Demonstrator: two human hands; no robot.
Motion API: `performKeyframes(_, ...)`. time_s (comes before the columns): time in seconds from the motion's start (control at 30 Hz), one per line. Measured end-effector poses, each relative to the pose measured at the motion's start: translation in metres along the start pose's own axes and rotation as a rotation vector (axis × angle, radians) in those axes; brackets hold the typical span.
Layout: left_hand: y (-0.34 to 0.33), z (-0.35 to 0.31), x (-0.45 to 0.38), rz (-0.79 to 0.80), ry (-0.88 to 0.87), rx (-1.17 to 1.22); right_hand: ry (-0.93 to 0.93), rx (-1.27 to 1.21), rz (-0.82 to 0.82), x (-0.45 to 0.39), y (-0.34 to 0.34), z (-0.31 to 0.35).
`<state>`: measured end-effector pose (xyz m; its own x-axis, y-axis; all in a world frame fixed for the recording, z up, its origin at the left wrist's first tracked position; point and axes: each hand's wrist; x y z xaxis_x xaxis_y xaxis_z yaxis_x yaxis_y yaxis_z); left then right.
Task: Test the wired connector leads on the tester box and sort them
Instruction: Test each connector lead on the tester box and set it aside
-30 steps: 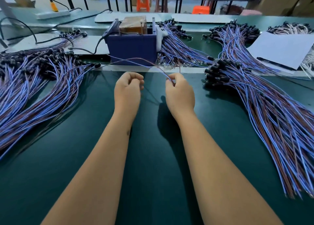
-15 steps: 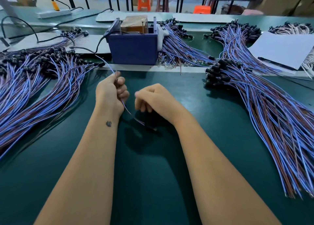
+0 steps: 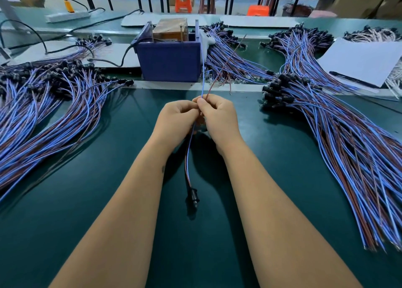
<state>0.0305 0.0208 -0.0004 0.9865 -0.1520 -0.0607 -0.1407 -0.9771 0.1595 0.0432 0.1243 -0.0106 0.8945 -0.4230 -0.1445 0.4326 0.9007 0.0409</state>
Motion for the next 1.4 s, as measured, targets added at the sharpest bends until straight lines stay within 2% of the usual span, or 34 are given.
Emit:
performKeyframes(0.13, -0.001, 0.005, -0.007, -0.086, 0.007, -0.053, 0.055, 0.091, -0.037, 0.001, -0.001, 0.001)
performKeyframes(0.3, 0.020, 0.014, -0.022, -0.333, 0.103, 0.032, 0.029, 0.131, -0.153, -0.006, 0.010, -0.001)
performKeyframes(0.37, 0.028, 0.015, -0.027, -0.306, 0.130, 0.159, 0.032, 0.144, -0.167, -0.006, 0.013, 0.000)
performKeyframes(0.43, 0.027, 0.014, -0.025, -0.258, 0.085, 0.230, 0.038, 0.129, -0.164, -0.004, 0.011, 0.002)
performKeyframes(0.53, 0.019, 0.013, -0.019, -0.225, -0.001, 0.158, 0.084, 0.148, -0.143, -0.001, 0.008, 0.005)
performKeyframes(0.63, 0.016, 0.013, -0.020, -0.241, 0.026, 0.067, 0.087, 0.153, -0.131, -0.001, 0.009, 0.006)
performKeyframes(0.9, 0.025, 0.015, -0.020, -0.319, -0.017, 0.164, 0.118, 0.090, -0.113, 0.002, 0.006, 0.004)
performKeyframes(1.03, 0.023, 0.015, -0.023, -0.380, 0.055, 0.177, 0.130, 0.165, -0.153, -0.001, -0.001, 0.005)
performKeyframes(1.13, 0.016, 0.014, -0.021, -0.413, -0.020, 0.193, 0.099, 0.150, -0.233, -0.009, -0.011, 0.010)
performKeyframes(1.27, 0.011, 0.015, -0.024, -0.364, -0.001, 0.154, 0.092, 0.073, -0.333, -0.018, -0.027, 0.011)
performKeyframes(1.4, 0.016, 0.017, -0.030, -0.335, 0.070, 0.194, 0.074, 0.044, -0.302, -0.022, -0.030, 0.000)
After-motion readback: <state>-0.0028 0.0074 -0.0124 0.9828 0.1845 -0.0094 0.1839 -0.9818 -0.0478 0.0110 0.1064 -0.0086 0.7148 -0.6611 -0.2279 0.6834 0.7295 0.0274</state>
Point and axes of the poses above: each hand's wrist, its own x-axis away from the middle knuckle, its own y-axis out of the back of the hand, z = x × y, and after that the axes turned 5 degrees about -z, right-handed
